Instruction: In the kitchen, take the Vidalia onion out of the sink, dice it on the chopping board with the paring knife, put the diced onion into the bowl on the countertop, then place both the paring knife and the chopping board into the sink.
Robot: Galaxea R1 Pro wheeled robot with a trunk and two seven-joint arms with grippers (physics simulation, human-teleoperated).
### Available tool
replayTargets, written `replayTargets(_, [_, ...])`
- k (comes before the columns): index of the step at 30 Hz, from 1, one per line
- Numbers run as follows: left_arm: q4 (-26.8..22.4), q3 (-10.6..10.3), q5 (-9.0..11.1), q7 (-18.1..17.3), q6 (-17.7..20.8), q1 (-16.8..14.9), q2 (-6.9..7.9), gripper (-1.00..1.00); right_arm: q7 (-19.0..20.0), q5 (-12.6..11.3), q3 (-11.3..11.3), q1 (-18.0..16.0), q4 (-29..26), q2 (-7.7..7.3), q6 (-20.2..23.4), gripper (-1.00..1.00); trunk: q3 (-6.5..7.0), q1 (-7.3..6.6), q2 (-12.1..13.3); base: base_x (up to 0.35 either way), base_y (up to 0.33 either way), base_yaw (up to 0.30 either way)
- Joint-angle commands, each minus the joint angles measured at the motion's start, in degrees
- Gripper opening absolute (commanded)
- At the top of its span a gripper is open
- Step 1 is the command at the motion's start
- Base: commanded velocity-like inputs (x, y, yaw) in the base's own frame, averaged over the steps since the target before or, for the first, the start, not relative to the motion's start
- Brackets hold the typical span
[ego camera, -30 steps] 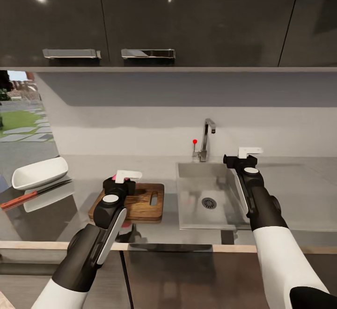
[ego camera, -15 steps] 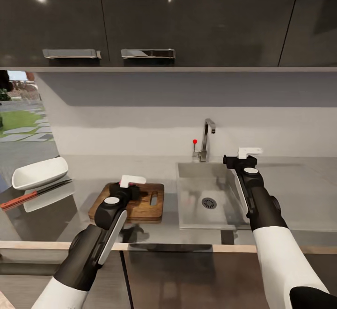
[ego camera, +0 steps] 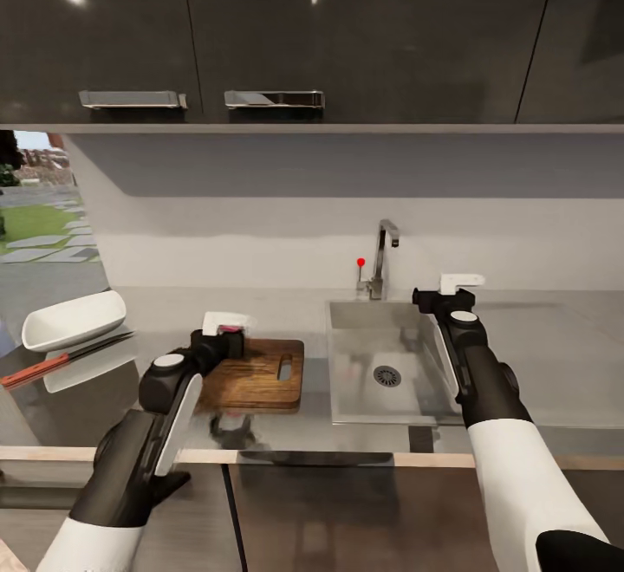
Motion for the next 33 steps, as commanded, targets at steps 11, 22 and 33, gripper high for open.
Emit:
replayTargets(11, [0.0, 7.4, 0.4, -11.9, 4.6, 0.0, 0.27, -1.0, 0.1, 0.5, -0.1, 0.0, 0.0, 0.15, 0.4, 1.0, -0.07, 0.0, 0.0, 0.0, 0.0, 0.0])
replayTargets(22, [0.0, 7.5, 0.4, -12.2, 4.8, 0.0, 1.96, -1.0, 0.1, 0.5, 0.0, 0.0, 0.3, 0.24, 0.4, 1.0, -0.07, 0.0, 0.0, 0.0, 0.0, 0.0])
replayTargets(33, [0.0, 7.1, 0.5, -12.2, 5.1, 0.0, 2.02, -1.0, 0.1, 0.5, 0.0, 0.0, 0.4, 0.31, 0.4, 1.0, -0.07, 0.0, 0.0, 0.0, 0.0, 0.0])
